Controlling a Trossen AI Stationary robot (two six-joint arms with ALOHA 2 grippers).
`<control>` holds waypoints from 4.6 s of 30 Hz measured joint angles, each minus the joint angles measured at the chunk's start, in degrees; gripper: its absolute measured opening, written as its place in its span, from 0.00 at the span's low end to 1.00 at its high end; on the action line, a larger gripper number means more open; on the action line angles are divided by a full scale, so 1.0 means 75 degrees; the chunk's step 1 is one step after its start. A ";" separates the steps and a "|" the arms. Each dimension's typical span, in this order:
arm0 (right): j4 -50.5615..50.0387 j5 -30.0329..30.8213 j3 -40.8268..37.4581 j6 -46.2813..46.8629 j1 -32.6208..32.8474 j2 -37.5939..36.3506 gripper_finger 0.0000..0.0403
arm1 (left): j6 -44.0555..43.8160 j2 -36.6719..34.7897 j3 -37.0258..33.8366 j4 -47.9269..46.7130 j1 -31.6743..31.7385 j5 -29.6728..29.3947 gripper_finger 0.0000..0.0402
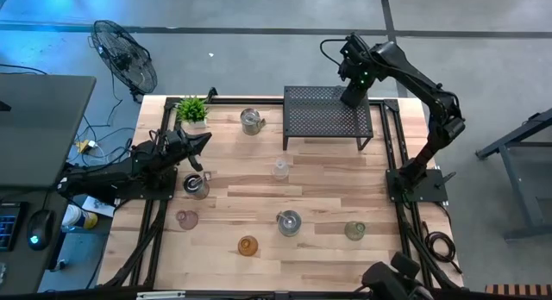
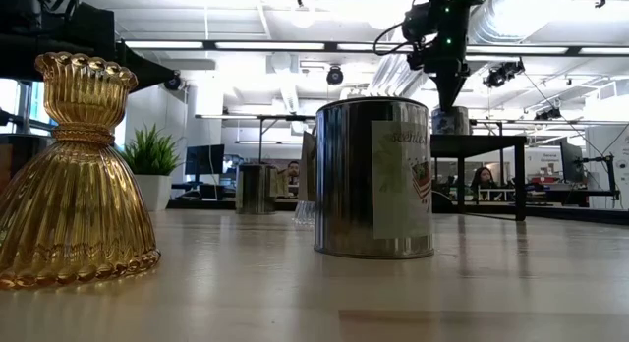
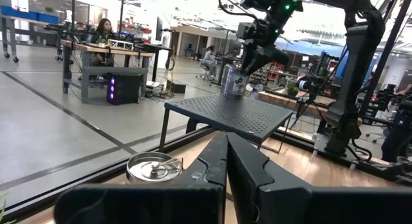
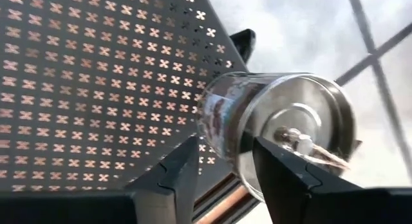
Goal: Pick & Place candle stick holders
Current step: Put the silver scented candle on the shelf, then put the transparent candle holder on the shelf
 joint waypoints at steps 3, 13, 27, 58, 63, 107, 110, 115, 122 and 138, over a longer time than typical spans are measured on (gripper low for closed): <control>0.0069 0.0298 0.0000 -0.0040 0.0129 -0.0101 0.36 | 0.0095 0.0003 0.0000 0.0000 0.0000 0.0002 0.00; 0.0243 0.0108 0.0013 0.0291 0.0697 -0.1300 0.33 | 0.0143 0.0002 0.0000 0.0000 0.0000 -0.0089 0.00; 0.6165 -0.1233 -0.5122 0.2868 0.4171 -0.4447 0.04 | 0.0119 0.0009 0.0000 -0.0240 0.0000 0.0672 0.00; 0.6435 -0.0268 -0.2725 0.4990 0.6467 0.0915 0.72 | 0.0114 0.2159 0.0242 0.0066 0.0000 0.1150 0.00; 0.5987 -0.0221 -0.2263 0.4688 0.6266 0.1474 0.79 | 0.0114 0.2154 0.0242 0.0067 -0.0003 0.1152 0.00; 0.6201 0.0223 -0.3488 0.5891 0.6832 -0.1300 0.41 | 0.0204 0.2152 0.0242 0.0067 0.0000 0.1000 0.00; 0.5221 0.0836 -0.3478 0.6483 0.6983 -0.2377 0.41 | 0.0204 0.2151 0.0242 0.0067 0.0000 0.1000 0.00; 0.2843 0.1946 -0.3471 0.7378 0.6722 -0.3820 0.41 | 0.0204 0.2154 0.0242 0.0067 0.0000 0.1000 0.00; 0.0986 0.2313 -0.3488 0.7232 0.5006 -0.4653 0.41 | 0.0204 0.2152 0.0239 0.0067 0.0000 0.0861 0.00; 0.2535 0.0227 -0.4677 0.4471 0.1485 -0.4584 0.41 | 0.0204 0.2151 0.0239 0.0067 0.0000 0.0828 0.00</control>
